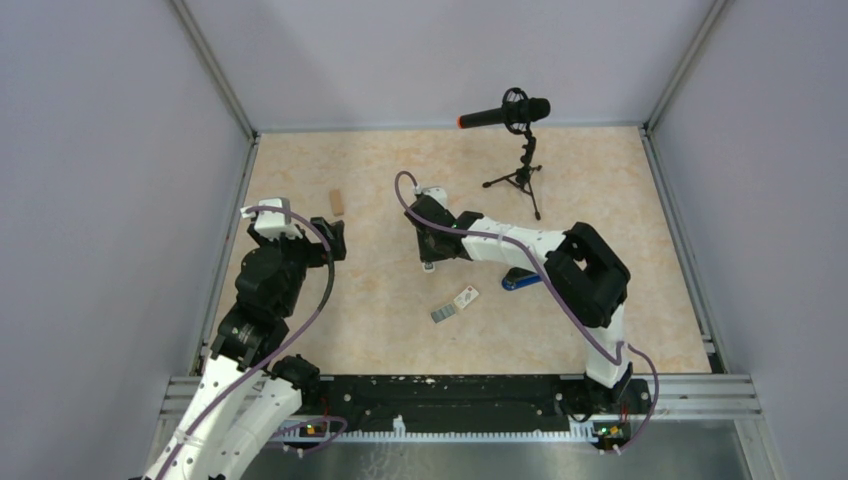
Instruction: Load the staples into the stapler
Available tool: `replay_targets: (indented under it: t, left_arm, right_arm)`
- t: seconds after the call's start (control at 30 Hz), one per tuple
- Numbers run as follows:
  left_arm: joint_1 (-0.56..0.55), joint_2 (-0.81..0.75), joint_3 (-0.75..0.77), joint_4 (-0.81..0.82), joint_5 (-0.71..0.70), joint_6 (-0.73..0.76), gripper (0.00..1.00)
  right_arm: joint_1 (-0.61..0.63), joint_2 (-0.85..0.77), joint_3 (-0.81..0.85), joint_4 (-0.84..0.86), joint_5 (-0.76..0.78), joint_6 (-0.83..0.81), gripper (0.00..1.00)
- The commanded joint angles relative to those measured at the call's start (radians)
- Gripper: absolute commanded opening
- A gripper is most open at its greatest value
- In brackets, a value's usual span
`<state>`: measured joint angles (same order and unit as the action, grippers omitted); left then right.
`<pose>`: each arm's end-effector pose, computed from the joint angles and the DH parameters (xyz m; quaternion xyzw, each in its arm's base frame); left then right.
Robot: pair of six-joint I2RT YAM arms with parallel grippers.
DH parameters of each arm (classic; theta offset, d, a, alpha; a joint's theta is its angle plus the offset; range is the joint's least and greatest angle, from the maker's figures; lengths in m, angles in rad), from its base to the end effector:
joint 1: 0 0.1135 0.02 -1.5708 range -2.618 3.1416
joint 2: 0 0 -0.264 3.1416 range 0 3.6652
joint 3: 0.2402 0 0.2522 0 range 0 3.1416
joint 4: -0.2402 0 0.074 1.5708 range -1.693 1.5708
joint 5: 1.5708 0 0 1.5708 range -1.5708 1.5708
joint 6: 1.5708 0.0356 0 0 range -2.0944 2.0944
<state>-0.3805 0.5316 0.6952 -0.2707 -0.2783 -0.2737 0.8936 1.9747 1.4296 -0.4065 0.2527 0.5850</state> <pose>0.1262 -0.0399 0.3348 -0.0532 0.7406 -0.1149 0.6599 0.2747 0.3274 0.1922 -0.1073 0.9395 0.1150 0.3042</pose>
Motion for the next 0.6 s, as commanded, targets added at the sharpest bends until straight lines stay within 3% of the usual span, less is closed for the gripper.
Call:
replay_targets:
  t: [0.0, 0.57]
  left_arm:
    - [-0.004, -0.016, -0.005, 0.030, 0.006, 0.007, 0.99]
    - [-0.007, -0.019, -0.005, 0.029, 0.005, 0.008, 0.99]
  right_arm:
    - [-0.002, 0.021, 0.046, -0.016, 0.021, 0.019, 0.17]
    - [-0.002, 0.020, 0.060, -0.067, 0.051, 0.012, 0.17]
